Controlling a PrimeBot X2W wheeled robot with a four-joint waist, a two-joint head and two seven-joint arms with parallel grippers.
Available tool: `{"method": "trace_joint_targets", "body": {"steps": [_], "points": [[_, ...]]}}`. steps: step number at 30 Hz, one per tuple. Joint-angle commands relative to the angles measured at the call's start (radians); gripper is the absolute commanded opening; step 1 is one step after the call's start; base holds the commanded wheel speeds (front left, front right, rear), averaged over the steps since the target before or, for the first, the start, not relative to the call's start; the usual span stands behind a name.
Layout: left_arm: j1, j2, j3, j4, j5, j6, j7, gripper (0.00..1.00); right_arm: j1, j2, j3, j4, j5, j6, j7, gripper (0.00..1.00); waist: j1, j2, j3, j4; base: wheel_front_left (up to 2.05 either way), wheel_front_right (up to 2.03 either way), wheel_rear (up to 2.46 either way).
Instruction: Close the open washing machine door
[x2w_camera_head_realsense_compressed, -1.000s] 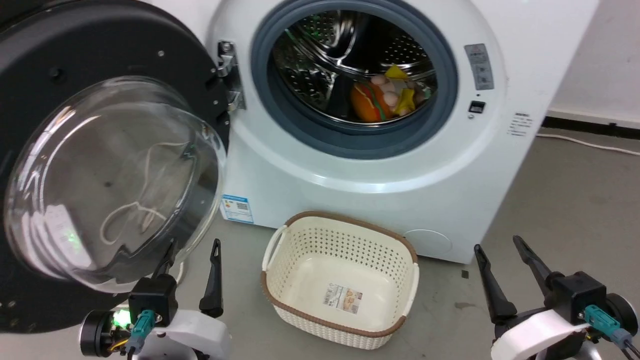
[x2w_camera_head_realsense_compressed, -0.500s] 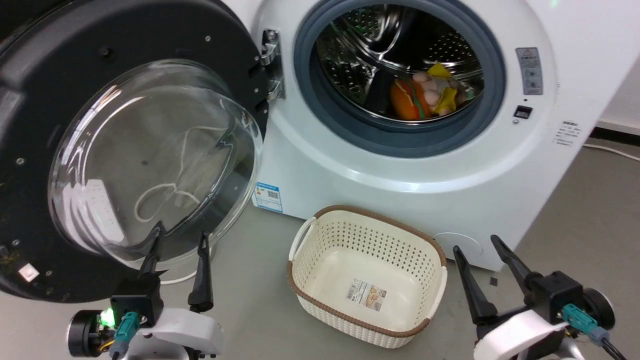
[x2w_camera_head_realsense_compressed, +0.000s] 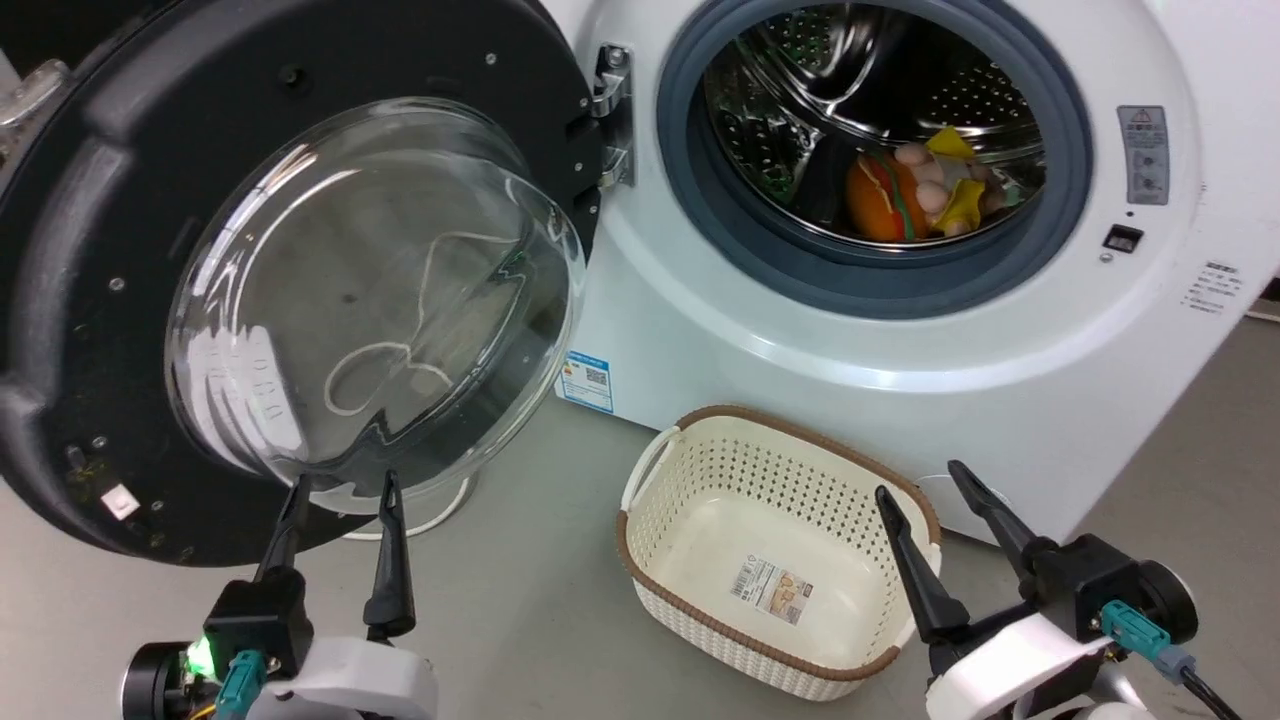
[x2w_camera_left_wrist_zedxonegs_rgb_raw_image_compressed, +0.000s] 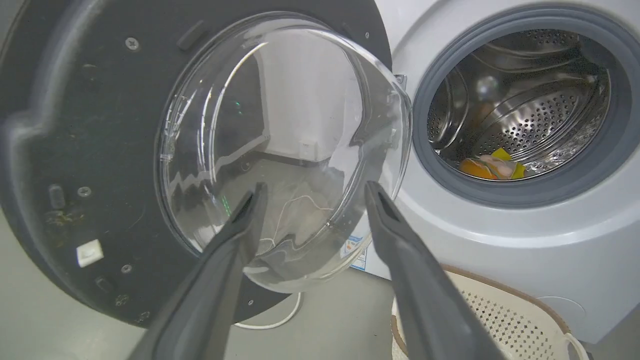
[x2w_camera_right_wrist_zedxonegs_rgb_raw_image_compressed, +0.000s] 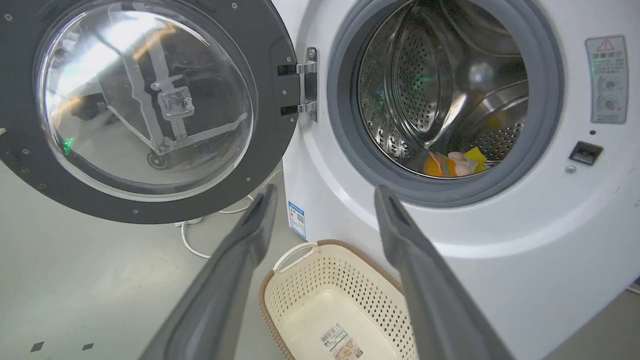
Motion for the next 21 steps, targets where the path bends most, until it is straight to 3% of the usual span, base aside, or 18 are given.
{"method": "trace_joint_targets", "body": {"steps": [1, 21], "points": [[0.016, 0.0, 0.004, -0.008, -0.003, 0.006, -0.012, 1.0, -0.016, -0.007, 0.008, 0.005, 0.011, 0.0, -0.011, 1.0, 0.0, 0.0, 0.0, 0.01, -0.02, -0.02, -0.02], [0.034, 0.0, 0.0, -0.03, -0.021, 0.022, -0.052, 1.0, -0.023, -0.014, 0.046, 0.04, 0.052, 0.001, -0.051, 1.0, 0.0, 0.0, 0.001, 0.09, 0.0, 0.0, 0.0]]}}
